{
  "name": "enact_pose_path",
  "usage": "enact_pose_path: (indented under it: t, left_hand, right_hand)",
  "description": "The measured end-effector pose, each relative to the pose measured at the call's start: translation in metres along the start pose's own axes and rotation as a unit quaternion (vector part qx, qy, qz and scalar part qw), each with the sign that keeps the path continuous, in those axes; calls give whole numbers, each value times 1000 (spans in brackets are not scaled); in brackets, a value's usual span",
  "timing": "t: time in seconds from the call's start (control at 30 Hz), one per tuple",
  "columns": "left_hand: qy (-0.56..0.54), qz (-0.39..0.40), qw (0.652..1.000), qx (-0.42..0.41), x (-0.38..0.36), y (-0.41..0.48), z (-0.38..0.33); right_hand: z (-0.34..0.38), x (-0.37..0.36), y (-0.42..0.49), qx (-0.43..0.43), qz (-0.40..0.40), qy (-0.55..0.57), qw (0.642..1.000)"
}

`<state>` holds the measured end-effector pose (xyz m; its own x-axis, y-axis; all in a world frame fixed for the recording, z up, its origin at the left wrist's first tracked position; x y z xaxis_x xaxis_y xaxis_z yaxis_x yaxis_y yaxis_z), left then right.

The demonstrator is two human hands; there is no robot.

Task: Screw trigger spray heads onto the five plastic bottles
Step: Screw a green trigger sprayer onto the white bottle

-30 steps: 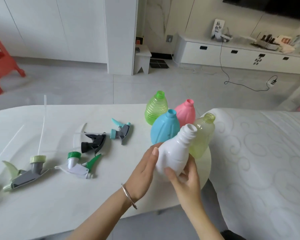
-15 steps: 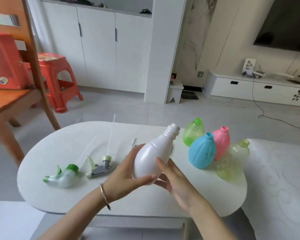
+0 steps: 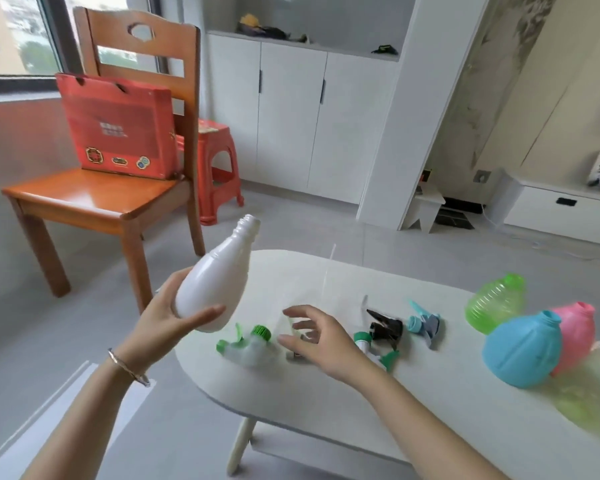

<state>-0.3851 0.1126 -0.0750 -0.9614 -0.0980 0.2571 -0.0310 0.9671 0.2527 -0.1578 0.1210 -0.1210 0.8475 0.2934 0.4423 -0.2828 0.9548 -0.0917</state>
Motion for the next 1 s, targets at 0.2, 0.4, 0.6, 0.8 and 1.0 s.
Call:
enact_pose_path:
  t: [0.2,0.4,0.6,0.8,1.0]
  left_hand:
    - [-23,-24,999,23,23,5,27]
    - [-57,-40,997,31,31,8,35]
    - [-90,-60,993,51,33,12,42]
    - [-122,-51,989,72,20,17,51]
    - [-172,-37,979,103,3,19,60]
  right_hand:
    - [-6,-48,35,19,12,-243,970]
    - [-1,-76,51,57,-7,-356,933]
    - [38,1,58,50,-120,71,989]
    - [41,83,61,16,-152,535,831]
    - [34,121,41,18,-164,560,812]
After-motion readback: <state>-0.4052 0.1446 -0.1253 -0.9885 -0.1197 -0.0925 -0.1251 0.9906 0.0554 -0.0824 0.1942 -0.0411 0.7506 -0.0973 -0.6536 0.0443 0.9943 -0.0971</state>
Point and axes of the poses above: each hand's wrist, its own y-axis towards the middle knuckle, its own x-axis out of the back of the hand, z = x × y, the point moved 10 cm from there along y, towards the middle knuckle, and after that the axes turned 3 degrees about -x, right-handed, at the moved point
